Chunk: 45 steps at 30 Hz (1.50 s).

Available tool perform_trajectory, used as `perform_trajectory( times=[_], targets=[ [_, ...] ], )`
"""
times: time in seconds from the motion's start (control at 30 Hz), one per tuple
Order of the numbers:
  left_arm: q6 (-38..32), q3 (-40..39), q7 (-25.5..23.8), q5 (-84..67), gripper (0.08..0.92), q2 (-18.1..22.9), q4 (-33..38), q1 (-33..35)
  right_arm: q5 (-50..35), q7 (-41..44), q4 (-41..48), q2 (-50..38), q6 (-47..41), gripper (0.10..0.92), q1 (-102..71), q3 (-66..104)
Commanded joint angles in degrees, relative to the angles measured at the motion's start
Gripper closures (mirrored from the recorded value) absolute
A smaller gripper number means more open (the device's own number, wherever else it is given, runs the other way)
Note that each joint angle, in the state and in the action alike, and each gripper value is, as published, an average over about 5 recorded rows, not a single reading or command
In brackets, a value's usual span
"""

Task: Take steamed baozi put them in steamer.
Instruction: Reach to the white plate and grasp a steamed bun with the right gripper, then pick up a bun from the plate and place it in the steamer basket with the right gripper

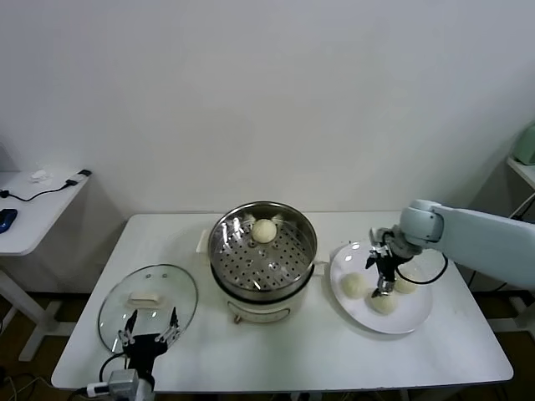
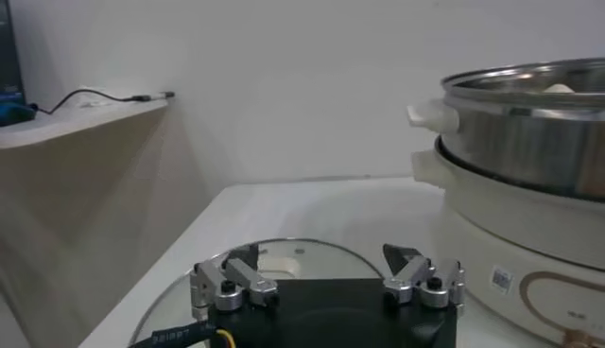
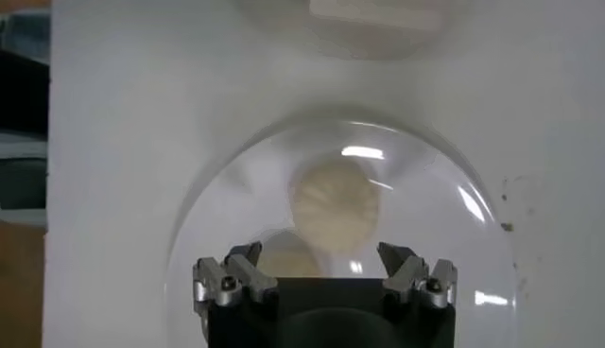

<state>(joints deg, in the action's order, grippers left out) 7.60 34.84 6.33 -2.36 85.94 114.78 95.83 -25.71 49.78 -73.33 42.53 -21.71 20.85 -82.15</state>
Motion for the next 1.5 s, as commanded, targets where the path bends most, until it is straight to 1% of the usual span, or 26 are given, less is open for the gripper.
perform_trajectory(
  times=[0.03,0.2,0.37,0.47,0.63,0.73,0.9,1.1,1.23,1.37,1.5],
  targets=[
    [-0.14,0.14,0.03,0.1,0.177,-0.02,-0.41,0.08,0.99,-2.03,6.18,4.42,-3.01,0.203,-8.39,5.49],
    [-0.34,0.19,0.08,0.12,0.177,-0.1,-0.82,-0.1,1.08,-2.75,7.37,5.73,-2.75,0.204,-8.89,6.84],
    [-0.41,0.13,0.09,0.21,0.177,-0.03,-0.94,-0.4,1.39,-2.75,8.22,6.34,-2.45,0.225,-8.68,7.93],
    [-0.38,0.07,0.09,0.26,0.177,0.02,-0.98,-0.48,1.59,-2.35,8.16,6.4,-2.29,0.256,-8.37,7.64],
    [-0.28,0.09,0.1,0.27,0.177,0.01,-0.94,-0.52,1.67,-1.27,7.35,6.12,-2.16,0.346,-7.69,6.99],
    [-0.19,0.11,0.17,0.25,0.177,-0.01,-0.84,-0.52,2.32,-0.49,6.99,5.92,-1.72,0.383,-6.69,6.61],
    [-0.11,0.09,0.25,0.23,0.177,-0.1,-0.7,-0.43,2.31,3.62,6.18,4.91,1.42,0.405,-0.49,4.23],
    [-0.13,0.08,0.24,0.15,0.177,-0.34,-0.45,-0.6,-3.16,9.92,6.08,4.44,5.41,0.406,16.66,-3.13],
    [-0.05,-0.35,0.21,0.15,0.177,-0.34,-0.57,-1.14,-10.49,12.07,7.46,7.27,5.77,0.406,29.03,-6.71],
    [0.06,-1.03,0.16,0.15,0.177,-0.27,-0.68,-1.68,-21.42,10.81,4.68,11.94,2.65,0.406,37.55,-6.92],
    [0.01,-1.41,0.11,0.15,0.177,-0.29,-0.55,-2.04,-29.98,5.92,-2.45,17.24,-2.74,0.406,40.65,-5.43]
  ],
)
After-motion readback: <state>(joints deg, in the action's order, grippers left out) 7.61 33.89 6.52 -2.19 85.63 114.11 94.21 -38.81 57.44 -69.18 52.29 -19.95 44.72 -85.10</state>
